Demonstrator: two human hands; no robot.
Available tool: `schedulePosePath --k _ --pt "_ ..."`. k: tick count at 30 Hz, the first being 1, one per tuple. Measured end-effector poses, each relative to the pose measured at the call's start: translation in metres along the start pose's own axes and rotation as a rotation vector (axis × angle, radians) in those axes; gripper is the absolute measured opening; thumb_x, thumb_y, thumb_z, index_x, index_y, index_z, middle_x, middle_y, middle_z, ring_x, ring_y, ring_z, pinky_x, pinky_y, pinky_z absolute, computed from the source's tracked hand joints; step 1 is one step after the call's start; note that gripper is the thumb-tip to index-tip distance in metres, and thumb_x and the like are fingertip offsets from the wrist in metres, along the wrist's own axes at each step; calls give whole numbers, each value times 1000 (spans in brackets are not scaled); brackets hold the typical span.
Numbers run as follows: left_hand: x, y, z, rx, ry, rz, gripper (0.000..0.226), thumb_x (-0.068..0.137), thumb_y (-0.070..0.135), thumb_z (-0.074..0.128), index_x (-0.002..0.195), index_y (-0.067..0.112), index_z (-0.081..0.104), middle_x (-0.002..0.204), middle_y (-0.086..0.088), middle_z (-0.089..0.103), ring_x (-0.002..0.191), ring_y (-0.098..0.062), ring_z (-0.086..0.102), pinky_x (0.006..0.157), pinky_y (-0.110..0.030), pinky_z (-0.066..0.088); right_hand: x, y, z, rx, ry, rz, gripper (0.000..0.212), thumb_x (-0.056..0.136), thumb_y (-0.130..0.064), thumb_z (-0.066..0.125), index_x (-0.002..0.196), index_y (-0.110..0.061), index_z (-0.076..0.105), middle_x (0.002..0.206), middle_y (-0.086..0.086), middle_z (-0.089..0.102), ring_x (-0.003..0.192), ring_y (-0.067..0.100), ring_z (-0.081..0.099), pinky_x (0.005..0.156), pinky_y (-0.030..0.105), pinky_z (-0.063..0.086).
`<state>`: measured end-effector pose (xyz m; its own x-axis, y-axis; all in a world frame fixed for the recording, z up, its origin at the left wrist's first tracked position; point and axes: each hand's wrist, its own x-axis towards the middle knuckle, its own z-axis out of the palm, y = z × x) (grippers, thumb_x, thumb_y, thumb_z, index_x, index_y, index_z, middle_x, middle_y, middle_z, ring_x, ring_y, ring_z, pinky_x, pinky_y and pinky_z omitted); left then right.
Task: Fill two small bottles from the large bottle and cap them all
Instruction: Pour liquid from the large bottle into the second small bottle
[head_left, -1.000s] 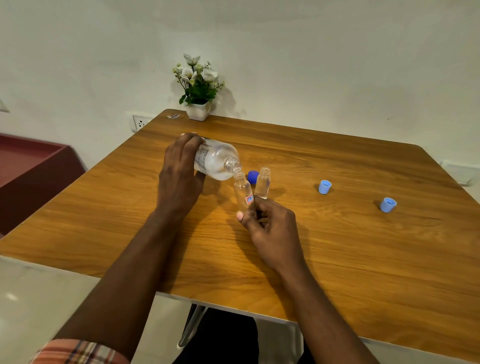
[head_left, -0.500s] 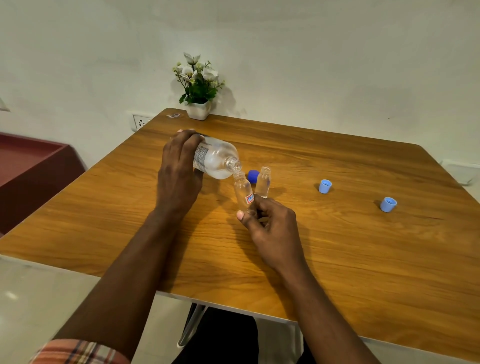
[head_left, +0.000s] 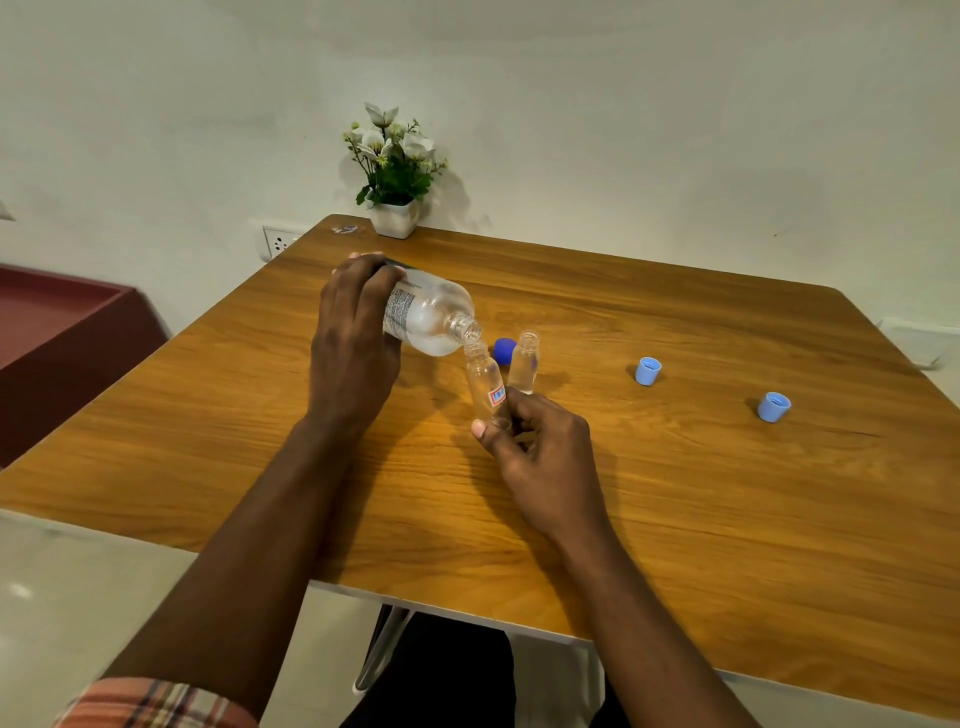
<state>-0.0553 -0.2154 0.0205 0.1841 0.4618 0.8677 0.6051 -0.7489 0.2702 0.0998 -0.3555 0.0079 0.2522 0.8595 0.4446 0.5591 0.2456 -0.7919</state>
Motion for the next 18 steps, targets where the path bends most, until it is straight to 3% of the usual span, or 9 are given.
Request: schedulePosePath --k 7,12,16,18 --pt "1 0 -1 5 0 13 57 79 -2 73 125 12 42 130 -23 53 127 -38 45 101 -53 43 0 2 0 5 -9 12 10 82 -26 70 77 -20 64 74 -4 65 69 13 59 64 36 48" --pt "1 0 -2 4 -3 13 59 78 -3 74 125 12 42 130 -23 53 127 -38 44 100 -55 42 0 1 0 10 -5 4 14 82 -25 71 75 -29 60 73 -8 64 69 11 59 64 35 48" --pt "1 0 -2 3 -1 12 58 78 -4 73 125 11 43 130 -23 53 127 -39 44 100 -55 43 0 2 0 8 -17 13 11 83 -24 71 76 -21 62 75 -4 64 71 14 59 65 38 48" --pt "1 1 -2 4 1 15 58 78 -3 73 125 11 43 130 -23 53 127 -39 45 100 -55 43 0 2 0 9 -16 11 10 83 -23 71 78 -25 62 76 -6 64 71 12 59 66 36 48"
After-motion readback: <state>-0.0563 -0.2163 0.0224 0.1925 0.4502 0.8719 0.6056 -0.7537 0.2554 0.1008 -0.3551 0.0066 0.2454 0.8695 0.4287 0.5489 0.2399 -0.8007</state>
